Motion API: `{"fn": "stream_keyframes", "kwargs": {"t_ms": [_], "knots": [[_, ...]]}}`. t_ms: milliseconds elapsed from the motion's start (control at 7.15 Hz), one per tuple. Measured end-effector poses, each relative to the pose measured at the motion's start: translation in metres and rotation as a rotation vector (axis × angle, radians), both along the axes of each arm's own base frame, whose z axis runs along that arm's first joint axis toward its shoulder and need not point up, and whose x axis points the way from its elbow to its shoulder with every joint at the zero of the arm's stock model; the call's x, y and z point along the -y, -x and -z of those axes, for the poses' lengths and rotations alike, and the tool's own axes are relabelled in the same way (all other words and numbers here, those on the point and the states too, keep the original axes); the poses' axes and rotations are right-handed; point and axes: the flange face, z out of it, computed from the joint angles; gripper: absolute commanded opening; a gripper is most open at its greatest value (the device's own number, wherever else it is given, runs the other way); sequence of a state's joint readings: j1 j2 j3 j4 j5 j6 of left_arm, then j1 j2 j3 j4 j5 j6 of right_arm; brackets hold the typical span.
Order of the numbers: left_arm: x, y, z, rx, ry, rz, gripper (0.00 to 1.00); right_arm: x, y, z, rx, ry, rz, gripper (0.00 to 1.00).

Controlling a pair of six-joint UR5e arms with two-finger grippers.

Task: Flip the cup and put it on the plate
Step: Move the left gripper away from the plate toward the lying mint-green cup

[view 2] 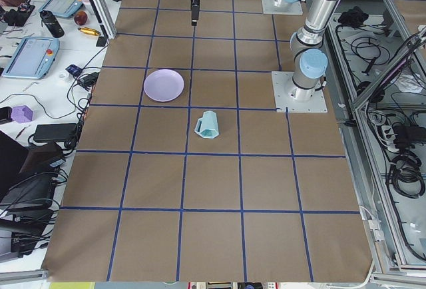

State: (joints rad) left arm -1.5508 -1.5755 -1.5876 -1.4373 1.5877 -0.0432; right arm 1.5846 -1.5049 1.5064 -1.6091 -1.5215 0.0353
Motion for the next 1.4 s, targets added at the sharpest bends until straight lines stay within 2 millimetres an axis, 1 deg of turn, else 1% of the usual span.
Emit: {"fn": "stream_keyframes", "kwargs": {"t_ms": [559, 978, 1398], "knots": [[-0.0028, 0.0001, -0.0016, 0.0, 0.003, 0.001, 1.0, 0.0, 0.0, 0.0, 0.0, 0.0, 0.001, 1.0], [-0.0007, -0.0001, 0.0002, 0.001, -0.001, 0.001, 1.0, 0.0, 0.0, 0.0, 0.0, 0.0, 0.0, 1.0], [0.0038, -0.0072, -0.0021, 0.001, 0.002, -0.013, 1.0, 0.0, 0.0, 0.0, 0.0, 0.0, 0.001, 1.0]]}}
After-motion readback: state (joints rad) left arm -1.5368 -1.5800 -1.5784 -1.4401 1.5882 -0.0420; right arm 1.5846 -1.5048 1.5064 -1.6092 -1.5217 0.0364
